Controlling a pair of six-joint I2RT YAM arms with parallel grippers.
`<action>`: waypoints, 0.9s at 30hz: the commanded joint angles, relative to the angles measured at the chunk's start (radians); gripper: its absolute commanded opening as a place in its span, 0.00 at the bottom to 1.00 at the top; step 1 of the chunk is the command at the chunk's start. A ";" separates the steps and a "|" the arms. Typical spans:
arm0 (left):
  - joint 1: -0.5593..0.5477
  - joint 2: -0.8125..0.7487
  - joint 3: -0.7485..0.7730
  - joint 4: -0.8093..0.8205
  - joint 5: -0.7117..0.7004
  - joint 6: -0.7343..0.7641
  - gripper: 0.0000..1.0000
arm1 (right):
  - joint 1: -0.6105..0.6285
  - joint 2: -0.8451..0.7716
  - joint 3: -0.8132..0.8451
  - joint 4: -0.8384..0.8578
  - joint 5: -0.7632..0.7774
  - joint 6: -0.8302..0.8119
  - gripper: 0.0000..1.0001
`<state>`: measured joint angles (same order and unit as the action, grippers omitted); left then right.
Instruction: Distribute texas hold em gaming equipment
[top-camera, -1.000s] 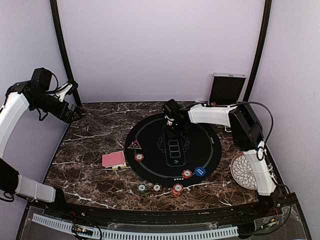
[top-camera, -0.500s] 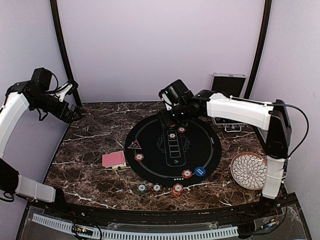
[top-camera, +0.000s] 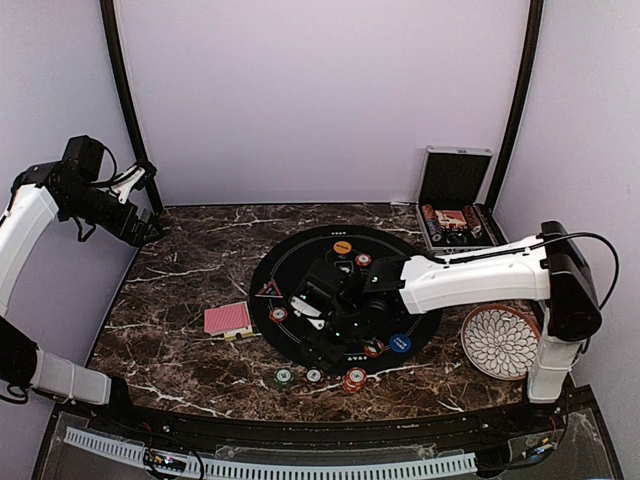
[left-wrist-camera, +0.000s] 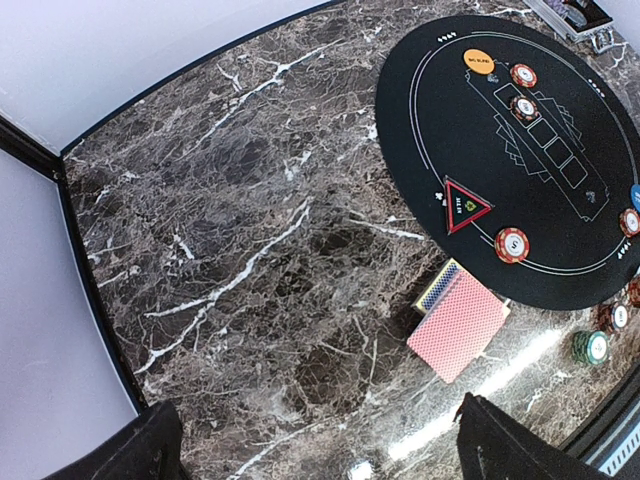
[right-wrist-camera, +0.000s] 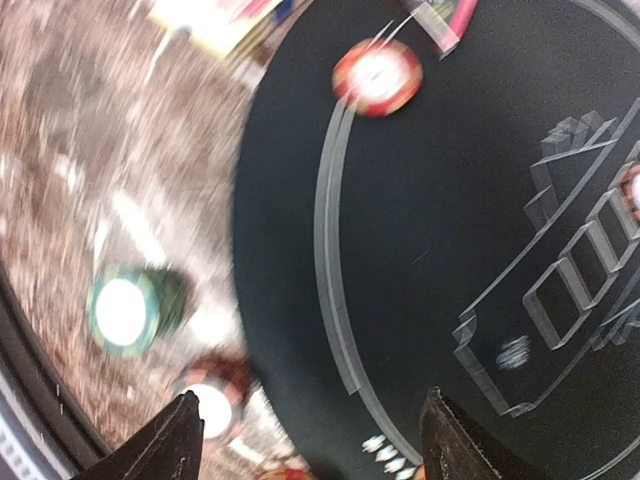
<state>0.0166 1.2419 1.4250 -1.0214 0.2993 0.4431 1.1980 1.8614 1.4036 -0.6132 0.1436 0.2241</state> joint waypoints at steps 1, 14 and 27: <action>-0.005 -0.003 0.031 -0.029 0.016 0.014 0.99 | 0.046 -0.046 -0.049 0.011 -0.069 -0.027 0.77; -0.007 0.004 0.055 -0.049 0.016 0.015 0.99 | 0.073 0.034 -0.027 0.009 -0.107 -0.078 0.81; -0.009 0.004 0.064 -0.057 0.020 0.019 0.99 | 0.075 0.078 -0.011 0.010 -0.100 -0.094 0.78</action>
<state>0.0128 1.2491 1.4582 -1.0500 0.2993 0.4488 1.2636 1.9209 1.3621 -0.6209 0.0414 0.1383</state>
